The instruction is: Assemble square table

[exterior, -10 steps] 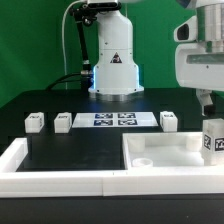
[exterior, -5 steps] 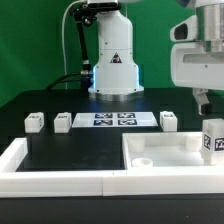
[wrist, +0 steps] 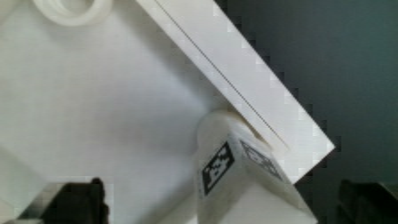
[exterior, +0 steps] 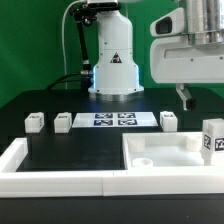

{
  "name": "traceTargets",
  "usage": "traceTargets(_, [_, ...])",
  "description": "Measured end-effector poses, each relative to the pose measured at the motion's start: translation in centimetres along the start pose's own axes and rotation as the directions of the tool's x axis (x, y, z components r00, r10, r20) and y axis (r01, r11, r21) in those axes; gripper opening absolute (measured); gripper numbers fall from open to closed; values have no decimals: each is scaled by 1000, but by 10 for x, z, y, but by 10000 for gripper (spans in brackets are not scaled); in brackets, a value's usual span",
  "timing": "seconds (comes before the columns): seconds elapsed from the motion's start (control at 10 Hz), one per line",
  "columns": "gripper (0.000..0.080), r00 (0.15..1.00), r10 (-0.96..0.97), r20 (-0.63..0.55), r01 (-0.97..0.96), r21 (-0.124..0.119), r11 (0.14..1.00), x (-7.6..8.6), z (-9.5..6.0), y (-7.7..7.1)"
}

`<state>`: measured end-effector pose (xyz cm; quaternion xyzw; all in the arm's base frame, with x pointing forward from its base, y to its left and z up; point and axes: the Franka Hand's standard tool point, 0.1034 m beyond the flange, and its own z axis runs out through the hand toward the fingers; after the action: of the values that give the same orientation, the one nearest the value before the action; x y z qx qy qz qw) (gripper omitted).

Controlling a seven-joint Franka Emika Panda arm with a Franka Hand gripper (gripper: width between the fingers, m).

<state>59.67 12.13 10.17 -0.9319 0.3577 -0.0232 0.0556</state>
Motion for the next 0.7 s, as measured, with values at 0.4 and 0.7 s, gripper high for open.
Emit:
traceTargets(0.4, [649,912,-405,-57,406,4,914,-1,2,21])
traceTargets(0.7, [649,858,-505,-92,506,-6,862,-4,2,33])
